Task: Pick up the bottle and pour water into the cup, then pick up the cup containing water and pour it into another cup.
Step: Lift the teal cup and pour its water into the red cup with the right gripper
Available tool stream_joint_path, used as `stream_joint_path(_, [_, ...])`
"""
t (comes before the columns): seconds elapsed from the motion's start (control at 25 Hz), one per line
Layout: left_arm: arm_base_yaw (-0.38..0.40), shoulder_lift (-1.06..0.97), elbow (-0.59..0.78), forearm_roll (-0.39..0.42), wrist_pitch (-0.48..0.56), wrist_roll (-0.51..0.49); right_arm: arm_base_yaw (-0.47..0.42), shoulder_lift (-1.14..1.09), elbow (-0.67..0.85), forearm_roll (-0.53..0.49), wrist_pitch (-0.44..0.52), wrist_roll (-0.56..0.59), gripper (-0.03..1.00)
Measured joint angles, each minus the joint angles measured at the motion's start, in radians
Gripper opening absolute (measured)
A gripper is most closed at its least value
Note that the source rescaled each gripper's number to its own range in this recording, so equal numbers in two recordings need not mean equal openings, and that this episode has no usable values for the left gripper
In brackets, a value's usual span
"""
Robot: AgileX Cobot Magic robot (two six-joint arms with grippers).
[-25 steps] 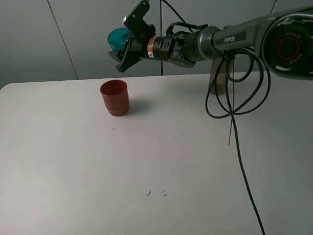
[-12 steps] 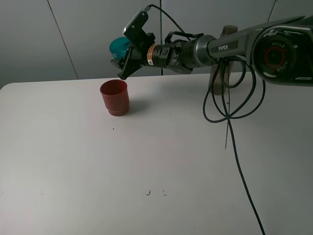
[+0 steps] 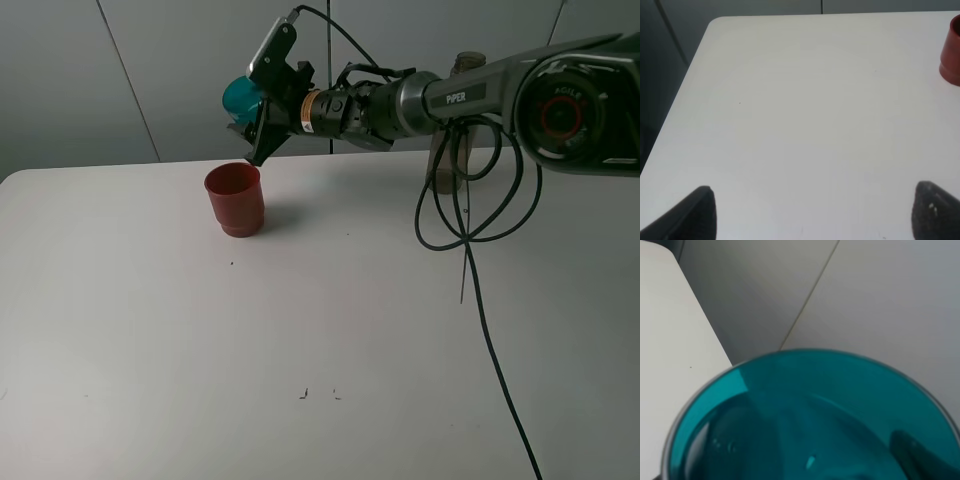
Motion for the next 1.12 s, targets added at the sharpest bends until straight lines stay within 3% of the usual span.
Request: stream_joint_path(1.12, [0.000,0.000,0.000,0.000,0.000,0.000,0.000,0.000,0.000,-0.002,-0.020,-0.387,0.05])
